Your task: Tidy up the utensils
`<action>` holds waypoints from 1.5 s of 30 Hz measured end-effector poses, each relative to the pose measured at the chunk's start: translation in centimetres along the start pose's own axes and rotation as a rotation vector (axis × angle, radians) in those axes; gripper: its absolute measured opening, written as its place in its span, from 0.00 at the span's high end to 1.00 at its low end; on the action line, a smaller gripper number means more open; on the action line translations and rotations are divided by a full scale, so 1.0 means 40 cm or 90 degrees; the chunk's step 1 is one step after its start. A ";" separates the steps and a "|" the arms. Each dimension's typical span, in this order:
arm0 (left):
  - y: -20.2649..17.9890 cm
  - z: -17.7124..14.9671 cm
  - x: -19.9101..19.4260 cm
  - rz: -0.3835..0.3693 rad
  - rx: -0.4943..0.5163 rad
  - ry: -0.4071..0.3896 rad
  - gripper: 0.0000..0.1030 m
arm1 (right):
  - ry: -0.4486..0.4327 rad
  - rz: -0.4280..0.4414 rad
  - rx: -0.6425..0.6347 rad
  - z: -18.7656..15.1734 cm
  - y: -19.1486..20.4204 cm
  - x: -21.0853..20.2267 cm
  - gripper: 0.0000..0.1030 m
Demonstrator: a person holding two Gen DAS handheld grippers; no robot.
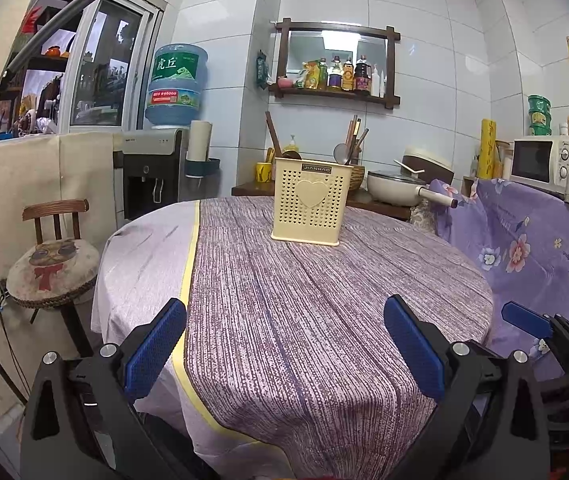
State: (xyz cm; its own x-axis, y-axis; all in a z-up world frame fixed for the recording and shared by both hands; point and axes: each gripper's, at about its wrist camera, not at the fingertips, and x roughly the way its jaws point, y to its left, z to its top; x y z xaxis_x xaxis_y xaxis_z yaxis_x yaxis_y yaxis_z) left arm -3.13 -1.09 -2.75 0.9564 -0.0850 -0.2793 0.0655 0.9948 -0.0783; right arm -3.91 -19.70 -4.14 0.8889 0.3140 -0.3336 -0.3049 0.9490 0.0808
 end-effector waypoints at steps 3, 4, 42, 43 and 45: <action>0.002 -0.002 0.000 -0.001 0.001 0.002 0.05 | -0.001 0.000 -0.001 0.002 0.001 -0.001 0.06; 0.001 -0.002 0.000 0.000 0.001 0.002 0.05 | -0.001 0.000 -0.001 0.001 0.002 -0.001 0.06; 0.000 -0.004 0.008 0.000 0.002 0.014 0.05 | 0.012 0.003 0.003 -0.006 0.004 0.011 0.06; -0.001 -0.003 0.009 0.000 0.002 0.014 0.05 | 0.012 0.003 0.003 -0.006 0.002 0.012 0.06; 0.000 -0.003 0.008 0.000 0.002 0.014 0.05 | 0.013 0.004 0.003 -0.007 0.002 0.012 0.06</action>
State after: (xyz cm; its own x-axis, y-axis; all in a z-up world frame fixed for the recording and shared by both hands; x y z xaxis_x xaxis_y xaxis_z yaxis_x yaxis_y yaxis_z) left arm -2.88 -1.12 -2.96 0.9500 -0.0856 -0.3004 0.0658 0.9950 -0.0754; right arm -3.59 -19.50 -4.55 0.8802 0.3187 -0.3516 -0.3081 0.9473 0.0873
